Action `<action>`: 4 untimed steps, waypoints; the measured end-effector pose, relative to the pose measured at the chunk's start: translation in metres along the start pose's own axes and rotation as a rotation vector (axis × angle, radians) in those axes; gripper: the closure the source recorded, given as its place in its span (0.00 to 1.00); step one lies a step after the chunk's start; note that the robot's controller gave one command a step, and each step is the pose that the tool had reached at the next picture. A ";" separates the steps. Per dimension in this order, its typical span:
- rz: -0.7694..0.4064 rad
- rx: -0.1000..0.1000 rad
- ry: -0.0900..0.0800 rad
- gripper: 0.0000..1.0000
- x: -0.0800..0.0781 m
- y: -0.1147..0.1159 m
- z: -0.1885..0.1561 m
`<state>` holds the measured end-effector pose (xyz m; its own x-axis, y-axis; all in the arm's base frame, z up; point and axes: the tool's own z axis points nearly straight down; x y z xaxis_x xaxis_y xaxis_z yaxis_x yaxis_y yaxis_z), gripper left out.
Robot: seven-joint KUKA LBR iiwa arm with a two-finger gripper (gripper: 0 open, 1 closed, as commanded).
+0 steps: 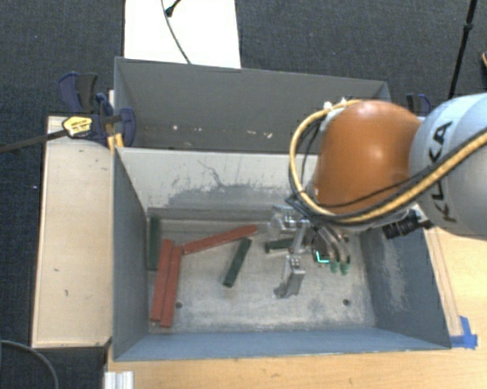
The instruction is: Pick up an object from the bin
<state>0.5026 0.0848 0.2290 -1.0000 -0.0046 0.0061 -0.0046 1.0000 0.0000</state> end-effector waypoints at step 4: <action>-1.392 0.003 -0.011 0.00 -0.067 0.038 0.159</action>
Offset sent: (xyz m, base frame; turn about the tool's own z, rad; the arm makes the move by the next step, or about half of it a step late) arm 0.0416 0.0297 -0.1590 -0.4134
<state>0.5688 0.1234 0.0698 -0.1733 -0.9849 -0.0050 -0.9849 0.1733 -0.0029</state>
